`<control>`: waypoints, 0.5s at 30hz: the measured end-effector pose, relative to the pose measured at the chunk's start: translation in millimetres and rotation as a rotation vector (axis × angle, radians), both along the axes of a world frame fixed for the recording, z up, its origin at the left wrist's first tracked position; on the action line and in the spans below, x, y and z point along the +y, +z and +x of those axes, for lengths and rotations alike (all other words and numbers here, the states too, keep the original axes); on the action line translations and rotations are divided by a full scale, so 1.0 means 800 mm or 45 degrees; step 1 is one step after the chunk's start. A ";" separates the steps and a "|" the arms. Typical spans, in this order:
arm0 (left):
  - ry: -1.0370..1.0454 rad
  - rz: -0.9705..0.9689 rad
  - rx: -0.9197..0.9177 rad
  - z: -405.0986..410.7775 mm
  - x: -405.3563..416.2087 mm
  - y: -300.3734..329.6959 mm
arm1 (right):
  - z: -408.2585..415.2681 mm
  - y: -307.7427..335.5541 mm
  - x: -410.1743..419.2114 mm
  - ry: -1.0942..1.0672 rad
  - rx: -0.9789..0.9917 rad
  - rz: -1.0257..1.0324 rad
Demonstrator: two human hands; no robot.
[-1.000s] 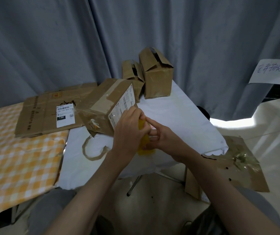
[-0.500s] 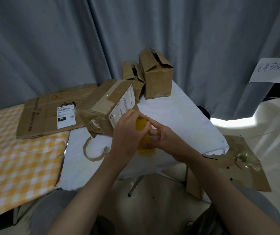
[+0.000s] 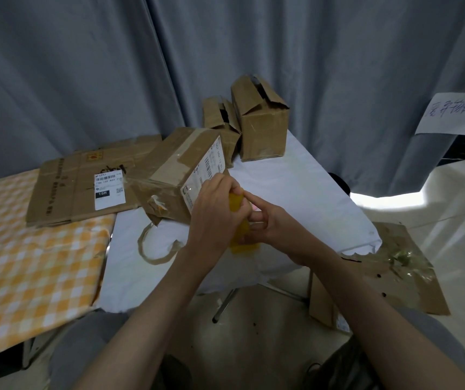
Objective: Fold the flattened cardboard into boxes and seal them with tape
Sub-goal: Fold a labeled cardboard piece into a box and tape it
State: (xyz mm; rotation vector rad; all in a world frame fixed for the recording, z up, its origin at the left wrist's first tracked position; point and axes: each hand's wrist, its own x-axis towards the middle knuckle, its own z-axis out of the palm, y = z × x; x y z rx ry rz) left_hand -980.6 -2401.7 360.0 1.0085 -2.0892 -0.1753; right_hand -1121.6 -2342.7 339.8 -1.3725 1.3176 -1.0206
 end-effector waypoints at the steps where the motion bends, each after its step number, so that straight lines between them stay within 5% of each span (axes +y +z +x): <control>1: 0.003 0.000 0.014 -0.001 0.000 -0.001 | -0.001 -0.001 -0.001 -0.003 0.000 0.000; 10: -0.025 -0.132 0.044 -0.013 0.017 -0.015 | -0.012 -0.004 0.006 -0.004 -0.025 -0.030; 15: -0.167 0.021 -0.074 0.009 0.008 0.017 | -0.013 -0.002 0.009 -0.023 -0.028 -0.029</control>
